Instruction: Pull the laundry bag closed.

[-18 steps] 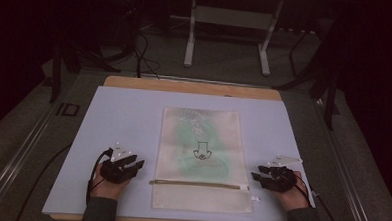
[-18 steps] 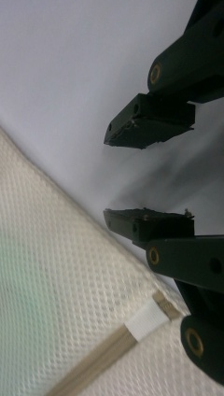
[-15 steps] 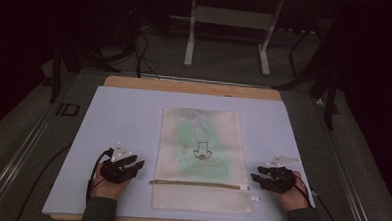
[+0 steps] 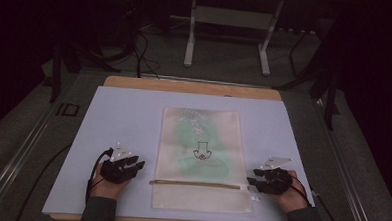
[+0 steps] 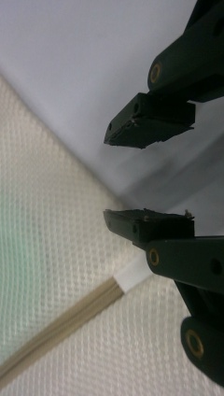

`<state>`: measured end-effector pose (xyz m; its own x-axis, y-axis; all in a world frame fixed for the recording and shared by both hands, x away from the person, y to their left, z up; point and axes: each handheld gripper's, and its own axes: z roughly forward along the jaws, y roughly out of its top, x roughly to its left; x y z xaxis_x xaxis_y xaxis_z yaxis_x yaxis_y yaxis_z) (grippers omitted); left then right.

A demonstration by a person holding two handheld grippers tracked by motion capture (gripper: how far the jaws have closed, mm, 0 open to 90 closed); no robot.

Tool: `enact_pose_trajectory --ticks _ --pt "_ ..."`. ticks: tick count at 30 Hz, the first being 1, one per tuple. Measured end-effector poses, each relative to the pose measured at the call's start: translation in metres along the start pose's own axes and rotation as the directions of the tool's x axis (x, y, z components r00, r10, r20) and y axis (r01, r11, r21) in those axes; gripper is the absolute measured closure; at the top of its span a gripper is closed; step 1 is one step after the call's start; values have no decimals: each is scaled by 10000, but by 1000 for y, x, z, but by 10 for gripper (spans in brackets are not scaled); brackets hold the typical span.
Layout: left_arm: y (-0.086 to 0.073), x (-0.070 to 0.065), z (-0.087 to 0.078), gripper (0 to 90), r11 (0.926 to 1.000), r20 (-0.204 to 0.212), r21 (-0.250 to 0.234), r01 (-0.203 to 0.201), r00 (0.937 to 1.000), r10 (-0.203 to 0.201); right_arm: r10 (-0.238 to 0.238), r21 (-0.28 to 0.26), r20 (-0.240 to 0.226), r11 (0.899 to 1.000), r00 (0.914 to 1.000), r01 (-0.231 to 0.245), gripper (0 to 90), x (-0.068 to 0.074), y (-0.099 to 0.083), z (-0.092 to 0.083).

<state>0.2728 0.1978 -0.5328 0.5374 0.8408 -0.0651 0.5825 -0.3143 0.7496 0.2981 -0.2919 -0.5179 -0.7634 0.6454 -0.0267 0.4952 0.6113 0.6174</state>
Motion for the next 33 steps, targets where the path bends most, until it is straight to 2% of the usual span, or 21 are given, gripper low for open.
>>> enact_pose_trajectory --ticks 3,9,14,24,33 --pt "0 -1 0 641 10000 -2 -13 -32 10000 32 -29 141 121 9999 9999 27 585 4 2 0" --pt "0 -1 -1 640 10000 8 -15 -33 10000 33 -223 -4 -43 9998 9997 223 574 9 7 -7" --pt "0 -2 1 637 9999 -114 143 3 9999 -2 -624 43 -275 9980 9977 625 570 16 15 -9" --pt "0 -2 0 636 9999 -112 140 17 9999 -15 -1174 62 -713 9930 9905 1181 565 26 31 -6" --pt "-1 -3 1 636 9999 -43 131 -16 10000 17 -1450 70 -1018 9892 9842 1465 556 34 45 -1"
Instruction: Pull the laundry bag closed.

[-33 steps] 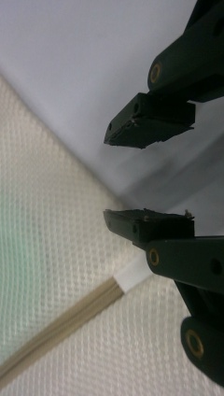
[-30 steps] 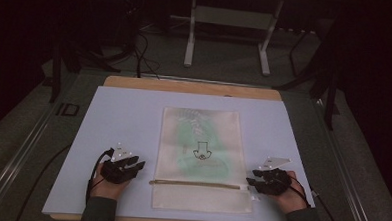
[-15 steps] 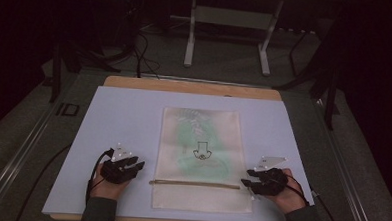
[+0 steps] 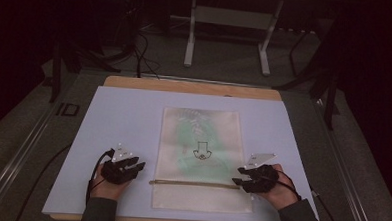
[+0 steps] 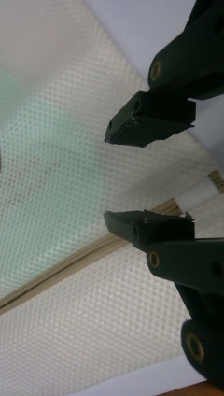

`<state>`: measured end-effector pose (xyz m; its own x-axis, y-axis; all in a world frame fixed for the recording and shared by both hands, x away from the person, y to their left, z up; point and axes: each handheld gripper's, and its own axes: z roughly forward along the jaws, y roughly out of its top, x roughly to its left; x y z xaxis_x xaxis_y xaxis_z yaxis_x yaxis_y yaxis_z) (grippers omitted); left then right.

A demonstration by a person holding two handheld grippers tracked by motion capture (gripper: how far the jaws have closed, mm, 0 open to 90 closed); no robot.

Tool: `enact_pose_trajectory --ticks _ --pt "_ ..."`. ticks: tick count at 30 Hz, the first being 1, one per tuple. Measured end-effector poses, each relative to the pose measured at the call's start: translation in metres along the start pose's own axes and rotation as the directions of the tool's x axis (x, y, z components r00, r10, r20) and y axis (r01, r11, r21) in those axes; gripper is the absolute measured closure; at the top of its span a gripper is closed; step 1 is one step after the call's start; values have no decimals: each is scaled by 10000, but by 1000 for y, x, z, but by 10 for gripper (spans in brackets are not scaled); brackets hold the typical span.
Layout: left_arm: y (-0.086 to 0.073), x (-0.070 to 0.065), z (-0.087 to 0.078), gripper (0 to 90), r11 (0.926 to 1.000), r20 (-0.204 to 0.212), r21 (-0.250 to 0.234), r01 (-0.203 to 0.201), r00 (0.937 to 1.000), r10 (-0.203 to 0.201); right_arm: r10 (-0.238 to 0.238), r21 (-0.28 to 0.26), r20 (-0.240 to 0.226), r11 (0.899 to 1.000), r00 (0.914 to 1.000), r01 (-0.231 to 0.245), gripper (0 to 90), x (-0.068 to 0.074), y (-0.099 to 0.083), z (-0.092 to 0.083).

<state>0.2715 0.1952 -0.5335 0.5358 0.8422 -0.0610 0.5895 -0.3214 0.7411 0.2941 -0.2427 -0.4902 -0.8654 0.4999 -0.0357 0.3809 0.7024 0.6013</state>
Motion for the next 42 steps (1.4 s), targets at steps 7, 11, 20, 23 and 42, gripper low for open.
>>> enact_pose_trajectory --ticks 7,11,20,23,42 --pt "0 0 -1 635 10000 -52 -55 3 10000 -3 -268 -55 -244 9996 9993 267 565 4 10 5" --pt "0 0 -1 635 10000 -65 -52 21 10000 -22 -337 -232 -443 9992 9984 327 564 6 15 9" --pt "0 -1 -1 632 10000 -61 -22 -31 10000 31 -510 -285 -706 9984 9962 490 531 11 24 19" --pt "0 -1 0 631 10000 -51 0 -51 10000 51 -600 -287 -749 9979 9954 580 531 12 26 20" --pt "0 -2 0 628 9999 3 19 -111 9999 111 -1472 -69 -1154 9890 9823 1474 548 29 47 34"
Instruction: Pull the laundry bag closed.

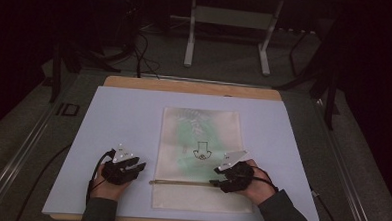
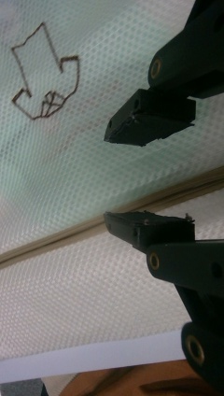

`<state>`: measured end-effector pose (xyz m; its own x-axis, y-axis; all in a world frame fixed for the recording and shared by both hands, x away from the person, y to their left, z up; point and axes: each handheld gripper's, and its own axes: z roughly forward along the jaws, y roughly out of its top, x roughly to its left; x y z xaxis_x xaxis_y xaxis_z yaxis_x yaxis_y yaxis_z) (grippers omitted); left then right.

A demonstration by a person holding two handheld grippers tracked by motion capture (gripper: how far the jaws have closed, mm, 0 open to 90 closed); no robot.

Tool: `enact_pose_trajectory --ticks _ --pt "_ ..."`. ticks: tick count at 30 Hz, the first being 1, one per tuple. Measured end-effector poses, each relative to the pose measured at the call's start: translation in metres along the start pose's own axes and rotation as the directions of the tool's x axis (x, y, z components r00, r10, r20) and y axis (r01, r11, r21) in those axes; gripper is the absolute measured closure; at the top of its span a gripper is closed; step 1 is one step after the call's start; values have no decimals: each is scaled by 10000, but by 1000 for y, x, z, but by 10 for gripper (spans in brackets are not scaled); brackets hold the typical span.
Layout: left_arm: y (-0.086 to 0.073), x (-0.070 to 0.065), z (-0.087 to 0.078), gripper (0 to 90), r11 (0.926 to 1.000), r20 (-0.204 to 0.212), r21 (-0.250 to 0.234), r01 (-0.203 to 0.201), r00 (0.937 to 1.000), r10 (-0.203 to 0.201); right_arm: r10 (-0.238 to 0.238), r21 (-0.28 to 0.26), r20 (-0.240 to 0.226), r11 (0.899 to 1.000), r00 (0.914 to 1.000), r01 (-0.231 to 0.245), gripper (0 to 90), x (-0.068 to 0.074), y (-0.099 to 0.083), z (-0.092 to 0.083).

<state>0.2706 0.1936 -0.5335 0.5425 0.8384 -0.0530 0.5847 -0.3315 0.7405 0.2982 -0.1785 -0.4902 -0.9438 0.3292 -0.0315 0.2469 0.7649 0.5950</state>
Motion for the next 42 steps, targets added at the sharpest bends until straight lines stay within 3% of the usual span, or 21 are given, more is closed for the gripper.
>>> enact_pose_trajectory --ticks 17,42 --pt "0 0 1 623 10000 44 13 45 10000 -46 -644 136 -366 9978 9973 649 581 11 24 14" --pt "1 -1 1 622 10000 85 54 -45 10000 45 -1213 75 -695 9925 9902 1221 572 25 54 32"
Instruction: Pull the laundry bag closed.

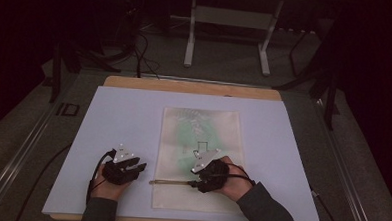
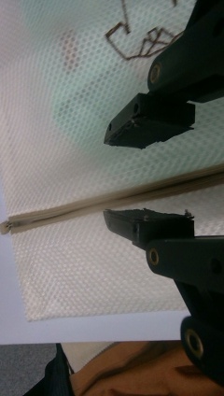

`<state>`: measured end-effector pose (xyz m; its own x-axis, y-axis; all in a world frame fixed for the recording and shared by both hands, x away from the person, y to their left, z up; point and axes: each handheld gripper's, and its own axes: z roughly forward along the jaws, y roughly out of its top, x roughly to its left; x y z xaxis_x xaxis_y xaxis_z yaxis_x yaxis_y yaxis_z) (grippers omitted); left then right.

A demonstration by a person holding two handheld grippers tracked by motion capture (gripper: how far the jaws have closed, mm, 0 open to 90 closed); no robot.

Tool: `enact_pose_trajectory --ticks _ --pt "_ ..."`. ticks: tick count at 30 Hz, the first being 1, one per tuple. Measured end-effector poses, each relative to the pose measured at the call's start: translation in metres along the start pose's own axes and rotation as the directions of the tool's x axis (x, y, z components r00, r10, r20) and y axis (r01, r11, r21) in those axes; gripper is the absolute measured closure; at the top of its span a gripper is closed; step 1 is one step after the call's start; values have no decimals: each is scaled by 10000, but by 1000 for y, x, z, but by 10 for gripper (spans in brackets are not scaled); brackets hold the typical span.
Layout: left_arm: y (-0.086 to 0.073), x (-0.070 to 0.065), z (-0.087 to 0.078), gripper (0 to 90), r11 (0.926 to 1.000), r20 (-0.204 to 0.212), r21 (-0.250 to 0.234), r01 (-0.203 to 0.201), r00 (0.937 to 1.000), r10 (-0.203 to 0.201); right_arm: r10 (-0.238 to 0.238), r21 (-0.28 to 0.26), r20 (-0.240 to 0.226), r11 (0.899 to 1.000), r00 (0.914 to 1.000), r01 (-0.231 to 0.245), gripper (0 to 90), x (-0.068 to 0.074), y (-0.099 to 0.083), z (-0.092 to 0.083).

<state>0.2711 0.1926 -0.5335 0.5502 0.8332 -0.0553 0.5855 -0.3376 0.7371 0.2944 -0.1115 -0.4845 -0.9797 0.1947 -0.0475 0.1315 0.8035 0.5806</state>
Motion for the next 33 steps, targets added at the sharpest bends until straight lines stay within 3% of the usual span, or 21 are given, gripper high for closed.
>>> enact_pose_trajectory --ticks 8,14,33 --pt "0 0 0 622 10000 16 12 -14 10000 14 -192 -69 -163 9998 9997 191 593 4 9 8" --pt "0 0 0 622 10000 36 8 -11 10000 11 -330 -115 -300 9994 9990 327 658 5 17 12" --pt "0 0 0 622 10000 82 14 2 10000 -2 -685 -101 -553 9976 9961 681 701 13 38 33"
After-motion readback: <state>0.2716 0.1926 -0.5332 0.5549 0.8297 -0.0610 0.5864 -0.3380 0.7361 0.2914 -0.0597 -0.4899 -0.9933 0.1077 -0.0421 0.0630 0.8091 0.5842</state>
